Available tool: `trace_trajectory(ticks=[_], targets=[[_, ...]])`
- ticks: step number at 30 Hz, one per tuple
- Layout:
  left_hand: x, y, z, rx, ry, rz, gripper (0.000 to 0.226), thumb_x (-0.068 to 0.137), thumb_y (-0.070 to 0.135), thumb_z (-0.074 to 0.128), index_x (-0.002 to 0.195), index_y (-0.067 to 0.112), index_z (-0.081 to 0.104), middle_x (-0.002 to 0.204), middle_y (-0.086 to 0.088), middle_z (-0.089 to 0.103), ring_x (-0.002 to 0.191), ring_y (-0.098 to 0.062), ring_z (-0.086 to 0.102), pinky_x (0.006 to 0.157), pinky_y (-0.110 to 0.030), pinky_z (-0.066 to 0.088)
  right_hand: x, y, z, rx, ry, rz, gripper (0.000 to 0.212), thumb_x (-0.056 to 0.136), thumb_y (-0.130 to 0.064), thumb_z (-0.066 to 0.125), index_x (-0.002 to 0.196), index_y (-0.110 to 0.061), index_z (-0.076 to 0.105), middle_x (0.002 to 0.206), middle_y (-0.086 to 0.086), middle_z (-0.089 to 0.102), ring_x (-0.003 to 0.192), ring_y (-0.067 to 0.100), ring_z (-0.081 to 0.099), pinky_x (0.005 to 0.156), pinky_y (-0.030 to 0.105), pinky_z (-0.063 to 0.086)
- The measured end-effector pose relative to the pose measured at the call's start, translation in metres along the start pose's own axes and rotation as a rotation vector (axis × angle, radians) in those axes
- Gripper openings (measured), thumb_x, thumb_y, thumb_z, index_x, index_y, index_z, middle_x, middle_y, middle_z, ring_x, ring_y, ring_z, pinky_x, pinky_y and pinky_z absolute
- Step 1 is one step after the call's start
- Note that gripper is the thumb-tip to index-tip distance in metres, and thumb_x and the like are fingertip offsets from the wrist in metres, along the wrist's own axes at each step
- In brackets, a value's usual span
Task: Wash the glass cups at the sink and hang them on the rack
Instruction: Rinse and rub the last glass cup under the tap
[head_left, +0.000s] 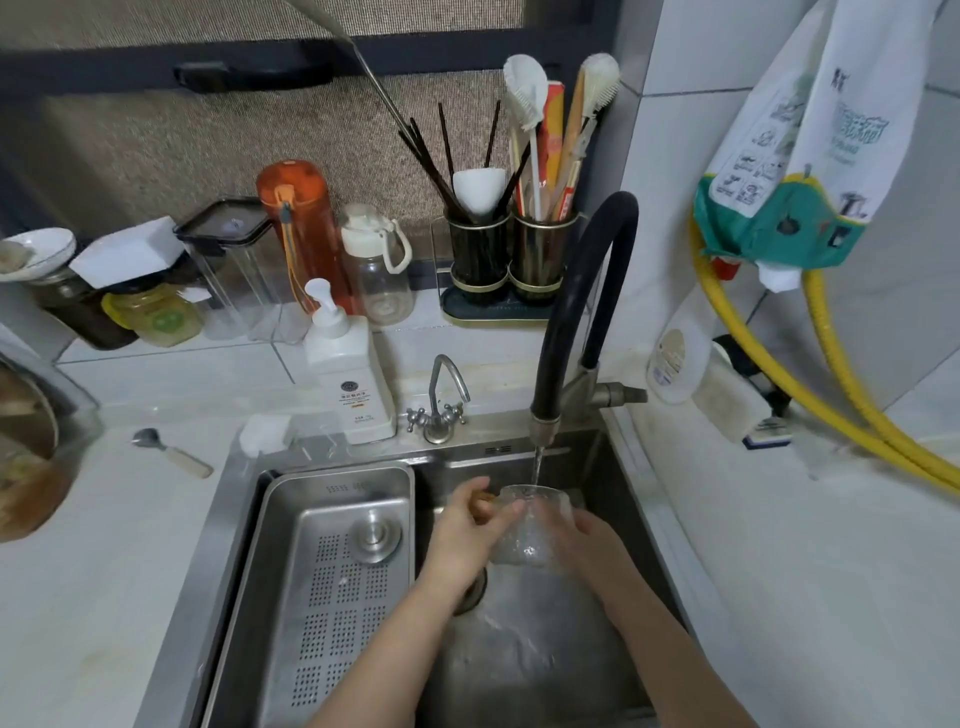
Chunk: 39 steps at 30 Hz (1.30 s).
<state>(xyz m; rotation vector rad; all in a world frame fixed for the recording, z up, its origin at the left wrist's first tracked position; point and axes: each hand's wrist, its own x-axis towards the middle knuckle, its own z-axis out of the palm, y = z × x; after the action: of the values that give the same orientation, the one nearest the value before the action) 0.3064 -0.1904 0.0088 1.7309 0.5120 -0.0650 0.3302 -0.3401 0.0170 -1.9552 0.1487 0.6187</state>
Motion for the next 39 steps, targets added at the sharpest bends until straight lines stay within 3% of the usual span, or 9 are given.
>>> trace_trajectory(ticks=[9,11,16,21,23,28,31,35,39], targets=[[0.010,0.010,-0.005,-0.094,-0.146,-0.006,0.037,0.074,0.020,0.080,0.106,0.017,0.062,0.102,-0.004,0.069,0.100,-0.022,0.066,0.091,-0.041,0.054,0.024,0.010,-0.017,0.014,0.018,-0.250,0.067,0.064,-0.069,0.068,0.119,-0.031,0.057,0.109,-0.010,0.066,0.101,0.010,0.064,0.089,0.041,0.054],[0.006,0.006,-0.006,-0.089,-0.182,0.007,0.033,0.074,0.017,0.080,0.104,0.019,0.065,0.100,-0.003,0.071,0.097,-0.019,0.067,0.090,-0.038,0.055,0.017,0.026,-0.014,0.064,0.041,-0.280,0.062,0.067,-0.053,0.078,0.117,-0.022,0.058,0.109,-0.003,0.067,0.100,0.017,0.065,0.087,0.047,0.054],[0.012,0.011,-0.037,-0.085,-0.136,0.086,0.035,0.072,0.019,0.078,0.105,0.023,0.067,0.098,0.009,0.070,0.090,-0.001,0.065,0.081,-0.015,0.051,0.017,0.001,-0.004,0.034,-0.074,-0.492,0.058,0.071,0.009,0.075,0.120,-0.016,0.055,0.113,-0.009,0.067,0.105,0.007,0.064,0.081,0.015,0.051],[0.016,0.020,-0.011,-0.119,-0.178,0.118,0.036,0.075,0.014,0.077,0.106,0.025,0.063,0.107,0.000,0.069,0.094,-0.006,0.065,0.080,-0.014,0.049,0.024,-0.001,-0.017,0.165,0.019,-0.483,0.074,0.061,-0.032,0.087,0.124,-0.013,0.052,0.114,0.004,0.065,0.106,0.017,0.064,0.088,0.034,0.055],[0.015,0.020,-0.011,-0.140,-0.164,0.120,0.041,0.076,0.012,0.076,0.112,0.023,0.061,0.107,0.003,0.067,0.092,0.000,0.064,0.078,-0.012,0.049,0.023,0.006,-0.011,0.155,0.060,-0.459,0.080,0.057,-0.041,0.086,0.126,-0.028,0.048,0.120,-0.009,0.060,0.110,0.004,0.059,0.090,0.022,0.052],[0.020,0.022,-0.009,-0.421,-0.105,0.002,0.083,0.073,0.022,0.078,0.141,0.038,0.033,0.130,0.001,0.057,0.111,-0.014,0.063,0.093,-0.039,0.053,0.027,-0.007,0.012,0.162,0.176,-0.467,0.076,0.067,-0.021,0.085,0.126,-0.041,0.042,0.119,-0.025,0.055,0.110,-0.008,0.054,0.086,0.017,0.046],[0.018,0.022,0.001,-0.563,-0.099,-0.138,0.085,0.072,0.025,0.080,0.133,0.055,0.028,0.118,-0.002,0.065,0.103,-0.023,0.068,0.079,-0.043,0.057,0.027,-0.010,0.013,0.265,0.167,-0.508,0.063,0.071,-0.014,0.081,0.122,-0.031,0.049,0.115,-0.015,0.060,0.108,0.004,0.059,0.084,0.020,0.050],[0.022,0.020,-0.009,-0.330,0.005,-0.029,0.087,0.080,0.020,0.074,0.146,0.043,0.021,0.131,-0.002,0.055,0.118,-0.016,0.057,0.086,-0.026,0.050,0.028,-0.012,0.009,0.434,-0.085,-0.358,0.040,0.079,-0.027,0.067,0.117,-0.030,0.054,0.108,-0.012,0.064,0.104,0.006,0.062,0.078,0.021,0.050],[0.018,0.026,-0.018,-0.061,-0.006,0.119,0.097,0.076,0.019,0.077,0.147,0.042,0.015,0.133,0.006,0.051,0.119,-0.006,0.053,0.106,-0.033,0.042,0.042,-0.021,0.011,-0.042,-0.011,-0.173,0.033,0.089,-0.010,0.057,0.117,-0.025,0.052,0.104,-0.008,0.062,0.095,0.008,0.060,0.075,0.015,0.045]])
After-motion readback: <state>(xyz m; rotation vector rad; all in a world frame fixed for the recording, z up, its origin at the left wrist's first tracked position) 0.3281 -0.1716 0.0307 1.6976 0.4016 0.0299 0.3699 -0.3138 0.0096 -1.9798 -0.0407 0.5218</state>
